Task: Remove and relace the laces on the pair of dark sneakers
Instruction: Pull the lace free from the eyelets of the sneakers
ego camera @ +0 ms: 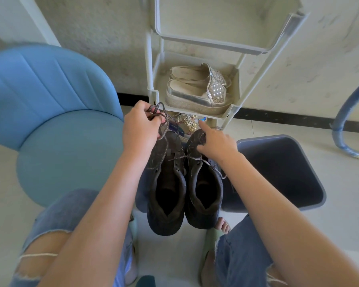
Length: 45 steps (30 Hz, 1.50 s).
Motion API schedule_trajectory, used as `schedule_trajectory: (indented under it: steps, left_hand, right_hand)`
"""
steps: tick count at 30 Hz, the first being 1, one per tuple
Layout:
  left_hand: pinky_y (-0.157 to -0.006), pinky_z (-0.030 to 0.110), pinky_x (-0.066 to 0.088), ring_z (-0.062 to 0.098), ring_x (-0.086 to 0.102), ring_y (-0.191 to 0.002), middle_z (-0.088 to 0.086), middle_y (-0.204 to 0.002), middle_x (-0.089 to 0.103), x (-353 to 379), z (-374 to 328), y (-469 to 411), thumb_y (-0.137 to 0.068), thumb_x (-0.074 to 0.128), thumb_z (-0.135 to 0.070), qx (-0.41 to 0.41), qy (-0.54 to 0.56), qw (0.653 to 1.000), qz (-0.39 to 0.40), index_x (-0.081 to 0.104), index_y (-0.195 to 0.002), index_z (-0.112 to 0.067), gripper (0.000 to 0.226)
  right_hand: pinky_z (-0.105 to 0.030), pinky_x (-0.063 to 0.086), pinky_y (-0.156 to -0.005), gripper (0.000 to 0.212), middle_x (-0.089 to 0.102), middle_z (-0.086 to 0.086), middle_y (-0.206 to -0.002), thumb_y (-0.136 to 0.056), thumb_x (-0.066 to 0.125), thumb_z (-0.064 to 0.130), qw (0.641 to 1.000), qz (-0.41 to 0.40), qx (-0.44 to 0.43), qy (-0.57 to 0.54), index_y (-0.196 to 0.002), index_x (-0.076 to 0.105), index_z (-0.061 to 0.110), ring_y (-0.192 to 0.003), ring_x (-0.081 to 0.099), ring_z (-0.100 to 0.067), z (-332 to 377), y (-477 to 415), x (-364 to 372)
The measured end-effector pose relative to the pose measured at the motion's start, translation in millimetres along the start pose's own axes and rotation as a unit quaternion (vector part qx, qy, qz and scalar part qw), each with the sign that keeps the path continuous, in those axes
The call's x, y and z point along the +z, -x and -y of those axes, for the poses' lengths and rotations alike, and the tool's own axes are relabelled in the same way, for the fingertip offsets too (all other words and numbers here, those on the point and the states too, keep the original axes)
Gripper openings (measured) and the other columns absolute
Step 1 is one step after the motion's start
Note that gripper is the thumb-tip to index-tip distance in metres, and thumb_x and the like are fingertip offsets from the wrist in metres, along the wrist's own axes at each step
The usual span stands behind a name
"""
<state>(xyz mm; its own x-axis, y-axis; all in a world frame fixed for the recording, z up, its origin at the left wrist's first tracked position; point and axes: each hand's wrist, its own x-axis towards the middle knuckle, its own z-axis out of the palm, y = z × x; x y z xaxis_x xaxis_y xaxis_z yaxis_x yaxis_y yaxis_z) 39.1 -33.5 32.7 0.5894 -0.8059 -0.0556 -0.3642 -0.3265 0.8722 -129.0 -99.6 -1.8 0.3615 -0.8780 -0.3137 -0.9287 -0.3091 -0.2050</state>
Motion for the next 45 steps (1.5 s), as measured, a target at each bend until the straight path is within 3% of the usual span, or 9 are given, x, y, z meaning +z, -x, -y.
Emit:
schedule_trajectory:
  steps: [9, 13, 18, 22, 27, 30, 34, 39, 45]
  left_hand:
    - [-0.049, 0.020, 0.045, 0.014, 0.060, -0.056, 0.001, -0.094, 0.070, 15, 5, 1, -0.088, 0.062, -0.016, -0.030, 0.007, 0.996, 0.085, 0.058, -0.093, -0.017, 0.006]
    - [-0.046, 0.019, 0.038, 0.001, 0.045, -0.036, 0.000, -0.090, 0.073, 17, 1, 2, -0.091, 0.060, -0.018, -0.065, 0.077, 0.985, 0.137, 0.062, -0.096, -0.013, 0.007]
    - [-0.036, 0.012, 0.027, 0.000, 0.033, -0.036, -0.003, -0.083, 0.072, 15, -10, 9, -0.091, 0.062, -0.017, -0.133, 0.209, 0.949, 0.195, 0.060, -0.089, -0.014, 0.004]
    - [-0.035, 0.013, 0.024, 0.004, 0.033, -0.041, 0.001, -0.082, 0.071, 9, -8, 11, -0.090, 0.063, -0.019, -0.162, 0.177, 0.927, 0.288, 0.063, -0.093, -0.012, 0.007]
    - [-0.039, 0.013, 0.028, 0.006, 0.034, -0.046, -0.010, -0.064, 0.069, 1, -4, 15, -0.093, 0.059, -0.023, -0.105, -0.047, 0.894, 0.432, 0.060, -0.085, -0.014, 0.011]
    - [-0.042, 0.014, 0.038, 0.004, 0.048, -0.047, -0.005, -0.079, 0.073, 7, -7, 24, -0.096, 0.053, -0.019, -0.110, -0.087, 0.864, 0.483, 0.056, -0.091, -0.012, 0.010]
    - [-0.052, 0.019, 0.045, 0.015, 0.057, -0.066, 0.005, -0.090, 0.060, 13, -7, 33, -0.098, 0.043, -0.009, -0.137, -0.141, 0.840, 0.506, 0.055, -0.106, -0.013, 0.015]
    - [-0.070, 0.020, 0.045, 0.020, 0.060, -0.101, 0.001, -0.129, 0.059, 5, -18, 38, -0.095, 0.034, 0.000, -0.061, -0.337, 0.792, 0.505, 0.055, -0.131, -0.028, 0.050]
    - [-0.064, 0.031, 0.051, 0.028, 0.067, -0.090, 0.011, -0.109, 0.070, -2, -22, 39, -0.099, 0.032, -0.012, -0.127, -0.348, 0.793, 0.484, 0.039, -0.128, -0.003, 0.031]
  right_hand:
    - [-0.031, 0.042, -0.073, 0.043, 0.063, -0.011, -0.115, -0.094, 0.045, 0.012, 0.998, -0.020, 0.029, -0.045, -0.134, 0.052, 0.022, -0.101, 0.061, -0.031, -8, -3, 1]
    - [-0.030, 0.047, -0.063, 0.035, 0.069, -0.007, -0.086, -0.100, 0.042, 0.030, 0.969, -0.091, 0.043, -0.225, -0.101, 0.070, 0.008, -0.068, 0.059, -0.020, 2, -6, -8]
    - [-0.035, 0.053, -0.086, 0.070, 0.072, -0.010, -0.095, -0.098, 0.024, 0.060, 0.751, 0.209, 0.090, -0.620, -0.095, 0.067, 0.005, -0.090, 0.068, -0.022, 15, 2, -10]
    - [-0.027, 0.057, -0.066, 0.018, 0.071, -0.005, -0.083, -0.098, 0.050, 0.021, 0.595, 0.155, 0.083, -0.784, -0.100, 0.060, 0.006, -0.073, 0.070, -0.016, 14, -1, -20]
    - [-0.024, 0.056, -0.060, 0.013, 0.065, -0.005, -0.072, -0.098, 0.046, 0.007, 0.498, 0.057, 0.097, -0.860, -0.099, 0.058, 0.001, -0.059, 0.065, -0.014, -3, -5, -29]
    - [-0.016, 0.041, -0.043, 0.017, 0.051, 0.002, -0.062, -0.101, 0.042, 0.011, 0.546, 0.023, 0.086, -0.833, -0.101, 0.058, 0.004, -0.044, 0.044, -0.006, -10, -8, -28]
    - [-0.016, 0.023, -0.037, 0.018, 0.047, 0.003, -0.056, -0.100, 0.046, 0.015, 0.720, -0.028, 0.060, -0.691, -0.102, 0.063, 0.008, -0.039, 0.028, -0.005, -12, -7, -28]
    - [-0.013, 0.031, -0.038, 0.015, 0.056, 0.003, -0.056, -0.096, 0.055, 0.020, 0.894, -0.024, 0.000, -0.448, -0.099, 0.068, 0.013, -0.039, 0.036, -0.005, -5, -7, -17]
    - [-0.026, 0.050, -0.076, 0.011, 0.069, 0.004, -0.087, -0.091, 0.063, 0.025, 0.963, 0.134, -0.113, -0.206, -0.092, 0.071, 0.018, -0.062, 0.058, -0.010, 12, -7, 16]
